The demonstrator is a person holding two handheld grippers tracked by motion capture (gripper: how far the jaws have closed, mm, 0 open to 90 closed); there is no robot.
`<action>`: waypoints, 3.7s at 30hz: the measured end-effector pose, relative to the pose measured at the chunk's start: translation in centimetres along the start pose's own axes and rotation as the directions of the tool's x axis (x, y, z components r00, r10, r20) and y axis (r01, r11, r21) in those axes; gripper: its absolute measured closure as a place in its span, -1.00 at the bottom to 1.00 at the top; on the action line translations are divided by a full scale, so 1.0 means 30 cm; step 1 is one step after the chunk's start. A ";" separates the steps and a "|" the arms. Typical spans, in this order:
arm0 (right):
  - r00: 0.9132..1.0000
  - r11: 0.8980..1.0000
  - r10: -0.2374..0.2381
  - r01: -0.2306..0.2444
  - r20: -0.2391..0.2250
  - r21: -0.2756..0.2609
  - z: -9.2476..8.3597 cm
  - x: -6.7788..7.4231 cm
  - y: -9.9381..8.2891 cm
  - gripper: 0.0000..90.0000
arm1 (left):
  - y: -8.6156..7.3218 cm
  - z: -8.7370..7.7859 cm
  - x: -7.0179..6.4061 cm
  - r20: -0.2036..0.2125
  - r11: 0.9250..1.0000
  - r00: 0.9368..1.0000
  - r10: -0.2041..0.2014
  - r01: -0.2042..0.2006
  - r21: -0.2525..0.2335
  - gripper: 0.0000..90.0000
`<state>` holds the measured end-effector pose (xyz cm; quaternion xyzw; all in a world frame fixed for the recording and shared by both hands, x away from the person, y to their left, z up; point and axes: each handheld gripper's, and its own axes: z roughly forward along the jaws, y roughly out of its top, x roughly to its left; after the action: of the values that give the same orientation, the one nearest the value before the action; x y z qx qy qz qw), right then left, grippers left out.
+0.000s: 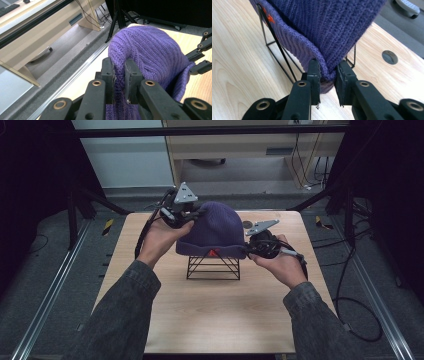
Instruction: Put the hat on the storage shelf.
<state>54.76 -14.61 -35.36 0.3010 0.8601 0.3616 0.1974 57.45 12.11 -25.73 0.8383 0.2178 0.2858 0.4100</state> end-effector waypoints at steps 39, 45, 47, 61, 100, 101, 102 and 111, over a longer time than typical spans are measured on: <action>1.000 0.997 0.007 -0.007 -0.003 0.074 0.119 0.073 -0.135 0.64 | -0.192 0.052 -0.064 0.086 0.998 0.994 -0.061 0.060 0.019 0.76; 1.000 0.997 0.009 -0.009 -0.004 0.080 0.128 0.071 -0.144 0.65 | -0.195 0.054 -0.070 0.087 0.998 0.995 -0.055 0.054 0.022 0.76; 1.000 0.997 0.010 -0.009 -0.003 0.079 0.126 0.071 -0.144 0.65 | -0.194 0.053 -0.071 0.086 0.998 0.995 -0.056 0.055 0.022 0.76; 1.000 0.995 0.015 -0.014 -0.008 0.096 0.146 0.075 -0.156 0.64 | -0.237 0.068 -0.071 0.098 0.997 0.992 -0.074 0.072 0.028 0.76; 0.999 0.988 0.039 -0.038 0.000 0.150 0.200 0.064 -0.210 0.40 | -0.315 0.099 -0.097 0.107 0.994 0.988 -0.107 0.102 0.046 0.76; 0.999 0.988 0.039 -0.038 0.000 0.150 0.200 0.064 -0.210 0.40 | -0.315 0.099 -0.098 0.108 0.994 0.988 -0.107 0.103 0.046 0.76; 0.999 0.988 0.041 -0.040 0.000 0.152 0.198 0.064 -0.211 0.42 | -0.316 0.099 -0.097 0.108 0.994 0.989 -0.103 0.099 0.048 0.76; 0.999 0.988 0.028 -0.025 -0.018 0.154 0.204 0.069 -0.211 0.68 | -0.327 0.099 -0.097 0.112 0.993 0.987 -0.111 0.106 0.049 0.75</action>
<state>54.29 -13.68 -44.34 0.3230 0.8832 0.3000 0.1600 55.96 14.27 -36.07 0.8487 0.2456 0.2099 0.4188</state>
